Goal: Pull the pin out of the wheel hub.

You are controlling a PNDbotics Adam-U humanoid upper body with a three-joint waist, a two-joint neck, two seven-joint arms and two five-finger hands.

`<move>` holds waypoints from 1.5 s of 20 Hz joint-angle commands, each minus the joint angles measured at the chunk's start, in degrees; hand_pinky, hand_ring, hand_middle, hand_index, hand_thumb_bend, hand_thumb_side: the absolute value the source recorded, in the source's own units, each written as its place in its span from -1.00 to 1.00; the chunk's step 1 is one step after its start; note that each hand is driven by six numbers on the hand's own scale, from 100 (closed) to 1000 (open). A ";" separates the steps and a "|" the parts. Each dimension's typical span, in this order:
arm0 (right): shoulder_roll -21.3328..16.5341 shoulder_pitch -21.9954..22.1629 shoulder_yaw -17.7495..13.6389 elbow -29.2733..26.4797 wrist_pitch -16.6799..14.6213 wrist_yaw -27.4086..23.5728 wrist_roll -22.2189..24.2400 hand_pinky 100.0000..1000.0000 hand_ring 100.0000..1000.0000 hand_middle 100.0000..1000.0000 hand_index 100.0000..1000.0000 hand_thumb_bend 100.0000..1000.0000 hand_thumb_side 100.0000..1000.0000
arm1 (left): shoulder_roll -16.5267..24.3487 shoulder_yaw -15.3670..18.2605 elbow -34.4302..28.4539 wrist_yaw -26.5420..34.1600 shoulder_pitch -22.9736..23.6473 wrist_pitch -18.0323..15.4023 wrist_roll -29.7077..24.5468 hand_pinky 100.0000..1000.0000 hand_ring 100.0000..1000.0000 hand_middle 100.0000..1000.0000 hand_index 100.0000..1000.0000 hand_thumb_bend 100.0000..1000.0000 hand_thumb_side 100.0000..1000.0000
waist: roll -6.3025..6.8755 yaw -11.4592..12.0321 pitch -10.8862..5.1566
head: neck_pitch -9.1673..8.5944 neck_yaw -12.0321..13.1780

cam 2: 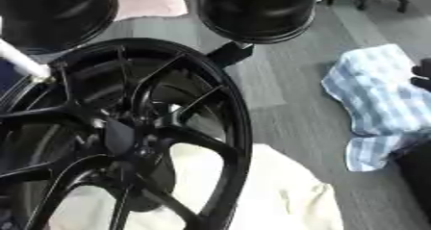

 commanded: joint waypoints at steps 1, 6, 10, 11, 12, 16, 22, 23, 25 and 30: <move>-1.48 0.23 -1.08 -1.03 -0.44 0.51 -0.37 0.45 0.41 0.26 0.08 -0.71 -0.16 | 4.85 5.62 -0.48 1.86 4.81 1.09 5.41 0.54 -0.13 -0.73 -0.35 -1.00 -0.69 | -0.44 0.34 -1.10 | 0.23 -0.54; -0.95 0.63 -1.52 -1.03 -0.91 0.82 -0.94 0.45 0.41 0.26 0.08 -0.71 -0.16 | 5.09 11.37 0.02 3.87 16.40 2.95 13.28 0.54 -0.14 -0.74 -0.35 -1.00 -0.65 | -1.29 1.16 -0.86 | -0.56 -2.00; -0.68 0.95 -1.71 -1.03 -1.21 1.12 -1.20 0.45 0.41 0.26 0.08 -0.71 -0.16 | 3.73 15.06 2.13 4.71 23.97 3.51 19.00 0.54 -0.14 -0.74 -0.35 -1.00 -0.64 | -1.79 1.65 -0.68 | -1.06 -2.63; -0.60 1.04 -1.79 -1.03 -1.29 1.21 -1.30 0.45 0.41 0.26 0.08 -0.71 -0.16 | 3.22 15.85 2.94 4.79 25.71 3.60 20.14 0.54 -0.14 -0.74 -0.35 -1.00 -0.64 | -1.87 1.80 -0.62 | -1.12 -2.71; -0.52 1.09 -1.85 -1.03 -1.36 1.29 -1.40 0.45 0.41 0.26 0.08 -0.71 -0.16 | 2.61 16.53 3.66 4.91 27.29 3.63 21.11 0.54 -0.14 -0.74 -0.35 -1.00 -0.63 | -1.94 1.92 -0.56 | -1.19 -2.80; -0.23 1.07 -1.95 -1.03 -1.44 1.39 -1.62 0.45 0.41 0.26 0.08 -0.71 -0.16 | 0.51 17.62 5.44 5.22 31.06 3.72 23.26 0.54 -0.13 -0.73 -0.35 -1.00 -0.61 | -2.13 2.24 -0.34 | -1.50 -3.10; 0.49 0.63 -1.93 -1.03 -1.25 1.32 -1.71 0.45 0.41 0.26 0.08 -0.71 -0.16 | -6.99 17.99 6.68 1.36 39.23 5.12 26.97 0.58 -0.03 -0.57 -0.18 -1.00 -0.58 | -2.48 2.33 0.26 | -2.01 -3.01; 0.54 0.61 -1.93 -1.03 -1.26 1.34 -1.72 0.45 0.41 0.26 0.08 -0.71 -0.16 | -7.81 17.94 6.42 0.71 39.95 5.20 27.17 0.63 0.10 -0.35 0.07 -0.99 -0.45 | -2.52 2.33 0.31 | -2.04 -3.05; 0.57 0.51 -1.94 -1.03 -1.33 1.35 -1.72 0.45 0.41 0.26 0.08 -0.71 -0.16 | -9.09 17.95 5.89 -0.65 41.01 5.06 27.38 0.80 0.55 0.32 0.63 -0.57 -0.03 | -2.57 2.35 0.38 | -2.06 -3.07; 0.77 0.52 -1.98 -1.03 -1.26 1.32 -1.80 0.45 0.41 0.26 0.08 -0.71 -0.16 | -10.73 18.62 6.38 -3.59 42.56 5.32 27.51 0.95 0.89 0.73 0.89 0.22 0.49 | -2.63 2.46 0.53 | -2.27 -3.00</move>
